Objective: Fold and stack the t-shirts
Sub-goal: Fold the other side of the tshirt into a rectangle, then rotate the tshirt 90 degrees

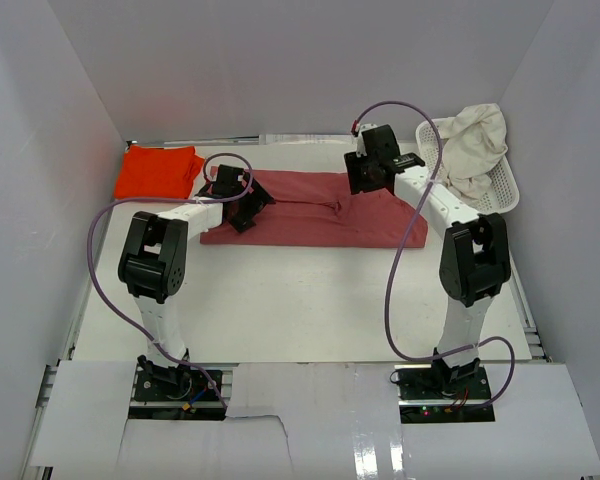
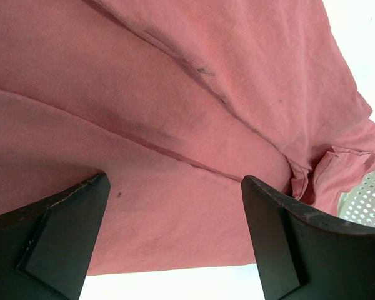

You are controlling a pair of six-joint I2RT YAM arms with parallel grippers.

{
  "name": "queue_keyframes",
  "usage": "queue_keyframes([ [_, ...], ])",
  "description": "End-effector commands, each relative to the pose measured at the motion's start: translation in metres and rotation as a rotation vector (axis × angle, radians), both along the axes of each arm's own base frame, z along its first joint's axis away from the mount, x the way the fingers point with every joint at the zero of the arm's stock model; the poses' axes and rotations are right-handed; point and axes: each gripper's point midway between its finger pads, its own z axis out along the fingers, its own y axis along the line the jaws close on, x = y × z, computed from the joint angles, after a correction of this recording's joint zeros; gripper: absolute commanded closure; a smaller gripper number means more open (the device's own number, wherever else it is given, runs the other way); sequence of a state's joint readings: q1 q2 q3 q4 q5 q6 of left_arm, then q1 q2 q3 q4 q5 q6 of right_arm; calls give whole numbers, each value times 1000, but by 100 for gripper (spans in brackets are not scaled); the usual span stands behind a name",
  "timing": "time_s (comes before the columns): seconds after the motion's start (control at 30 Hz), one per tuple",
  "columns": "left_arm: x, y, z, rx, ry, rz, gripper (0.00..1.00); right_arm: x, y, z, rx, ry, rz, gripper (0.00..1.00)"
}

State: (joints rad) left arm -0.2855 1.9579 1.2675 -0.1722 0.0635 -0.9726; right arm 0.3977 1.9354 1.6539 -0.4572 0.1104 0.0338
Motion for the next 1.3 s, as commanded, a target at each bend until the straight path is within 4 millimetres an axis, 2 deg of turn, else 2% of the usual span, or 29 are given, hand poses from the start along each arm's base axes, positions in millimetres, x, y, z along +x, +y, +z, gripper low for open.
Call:
queue_keyframes([
  [0.0,-3,0,6,16,-8,-20,2,-21,-13,-15,3,55,-65,44],
  [0.07,-6,3,13,21,-16,-13,2,-33,-13,-27,12,95,-66,45],
  [0.13,-8,7,16,26,-21,-6,2,-54,-20,-43,9,157,-100,47],
  [0.2,-5,9,31,18,-51,-5,2,-74,-30,-52,6,187,-124,52],
  [0.23,-2,10,38,21,-70,-8,2,-79,-33,-54,6,188,-133,57],
  [0.27,0,9,47,19,-90,-17,2,-83,-35,-54,6,188,-136,71],
  [0.3,4,7,54,16,-110,-30,2,-88,-38,-49,10,176,-140,80],
  [0.33,12,4,70,21,-153,-52,2,-96,-41,-54,4,192,-141,88],
  [0.37,17,2,75,26,-168,-65,2,-100,-41,-50,11,183,-140,92],
  [0.4,22,3,79,40,-184,-70,2,-102,-42,-50,13,185,-139,92],
  [0.43,31,3,95,54,-214,-70,2,-107,-44,-53,12,193,-141,92],
  [0.47,37,5,100,83,-227,-78,2,-109,-44,-53,17,194,-141,92],
  [0.5,46,10,95,113,-217,-67,2,-111,-44,-53,20,192,-142,92],
  [0.53,56,8,111,118,-232,-74,2,-114,-46,-56,20,197,-152,92],
  [0.57,65,18,113,149,-236,-48,2,-114,-46,-56,21,196,-156,92],
  [0.6,72,21,101,160,-211,-42,2,-115,-47,-59,16,201,-163,92],
  [0.63,76,24,100,159,-199,-36,2,-116,-49,-62,13,208,-171,92],
  [0.67,87,28,110,147,-220,-22,2,-117,-49,-65,15,218,-184,92],
  [0.7,92,28,110,139,-222,-14,2,-118,-50,-67,14,222,-191,92],
  [0.73,98,31,99,149,-209,1,2,-117,-50,-68,15,223,-194,92],
  [0.8,113,31,105,150,-252,-1,2,-116,-51,-71,16,228,-213,92],
  [0.87,123,34,97,166,-255,8,2,-115,-49,-71,20,226,-213,92],
  [0.9,129,34,101,163,-283,12,5,-113,-48,-72,24,226,-213,92],
  [0.93,132,32,100,156,-291,5,14,-112,-48,-72,23,227,-212,92],
  [0.97,135,34,100,146,-305,11,19,-110,-47,-72,22,226,-213,92],
  [1.03,138,34,92,129,-297,8,28,-109,-48,-74,16,227,-214,92],
  [1.07,141,40,90,128,-294,22,33,-108,-49,-75,12,230,-216,92],
  [1.17,147,44,84,98,-285,13,40,-108,-52,-78,2,232,-226,92],
  [1.27,150,52,77,93,-274,16,41,-110,-57,-85,-9,245,-251,92],
])
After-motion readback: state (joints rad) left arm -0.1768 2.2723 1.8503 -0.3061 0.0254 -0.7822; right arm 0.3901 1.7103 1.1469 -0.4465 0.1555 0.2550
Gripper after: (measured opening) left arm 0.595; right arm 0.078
